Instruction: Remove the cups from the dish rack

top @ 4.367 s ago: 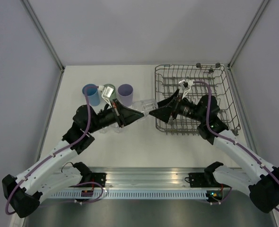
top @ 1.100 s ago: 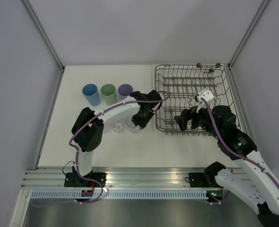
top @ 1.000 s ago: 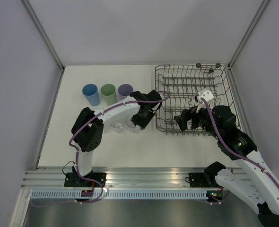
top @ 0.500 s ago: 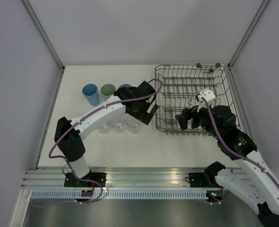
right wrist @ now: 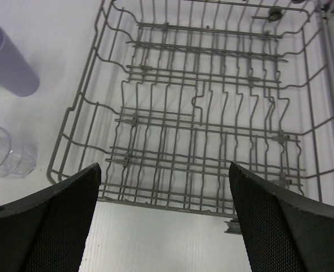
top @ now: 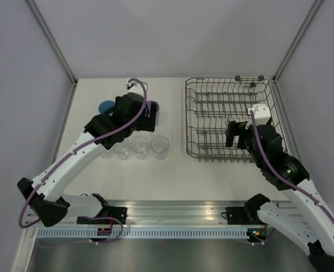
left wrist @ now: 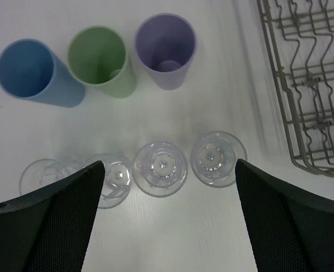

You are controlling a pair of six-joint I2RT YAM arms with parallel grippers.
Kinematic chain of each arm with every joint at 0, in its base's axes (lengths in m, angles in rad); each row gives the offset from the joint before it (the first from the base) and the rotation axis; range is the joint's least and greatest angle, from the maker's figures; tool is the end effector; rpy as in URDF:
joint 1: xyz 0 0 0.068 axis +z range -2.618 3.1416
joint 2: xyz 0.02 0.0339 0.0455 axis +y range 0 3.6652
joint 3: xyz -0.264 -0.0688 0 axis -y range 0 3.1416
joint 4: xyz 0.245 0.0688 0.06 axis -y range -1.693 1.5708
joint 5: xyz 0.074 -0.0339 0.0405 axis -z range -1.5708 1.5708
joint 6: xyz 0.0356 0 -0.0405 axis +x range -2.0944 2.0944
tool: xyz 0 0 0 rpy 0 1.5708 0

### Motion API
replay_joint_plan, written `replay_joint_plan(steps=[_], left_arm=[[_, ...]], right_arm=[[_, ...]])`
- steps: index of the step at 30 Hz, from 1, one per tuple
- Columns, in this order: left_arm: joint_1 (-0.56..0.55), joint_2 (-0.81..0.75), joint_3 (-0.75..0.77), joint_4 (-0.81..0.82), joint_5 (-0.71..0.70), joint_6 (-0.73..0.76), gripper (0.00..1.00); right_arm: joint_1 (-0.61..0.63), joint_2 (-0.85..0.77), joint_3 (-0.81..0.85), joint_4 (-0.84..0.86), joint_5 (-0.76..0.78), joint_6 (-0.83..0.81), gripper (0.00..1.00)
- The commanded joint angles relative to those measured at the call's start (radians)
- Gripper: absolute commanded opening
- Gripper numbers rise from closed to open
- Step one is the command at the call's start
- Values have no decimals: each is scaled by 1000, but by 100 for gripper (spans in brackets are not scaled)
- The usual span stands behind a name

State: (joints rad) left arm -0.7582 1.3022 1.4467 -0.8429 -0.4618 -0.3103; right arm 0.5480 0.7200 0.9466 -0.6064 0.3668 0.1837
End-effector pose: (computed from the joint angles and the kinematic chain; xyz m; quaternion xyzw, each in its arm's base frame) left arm 0.2032 -0.1706 0.3946 0.1017 0.8818 -0.0309 0.4596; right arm 0.1316 0.0654 0.3613 -0.0468 0.8191 0.0563 0.5690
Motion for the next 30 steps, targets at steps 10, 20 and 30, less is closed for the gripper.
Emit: replay_joint_plan(steps=[10, 20, 30], left_arm=[[490, -307, -178, -1, 52, -3, 100], [496, -572, -209, -91, 126, 82, 100], [493, -808, -168, -264, 281, 125, 100]], right_arm=[[4, -16, 109, -148, 222, 13, 98], [4, -57, 149, -257, 259, -18, 98], [4, -151, 165, -320, 204, -23, 98]])
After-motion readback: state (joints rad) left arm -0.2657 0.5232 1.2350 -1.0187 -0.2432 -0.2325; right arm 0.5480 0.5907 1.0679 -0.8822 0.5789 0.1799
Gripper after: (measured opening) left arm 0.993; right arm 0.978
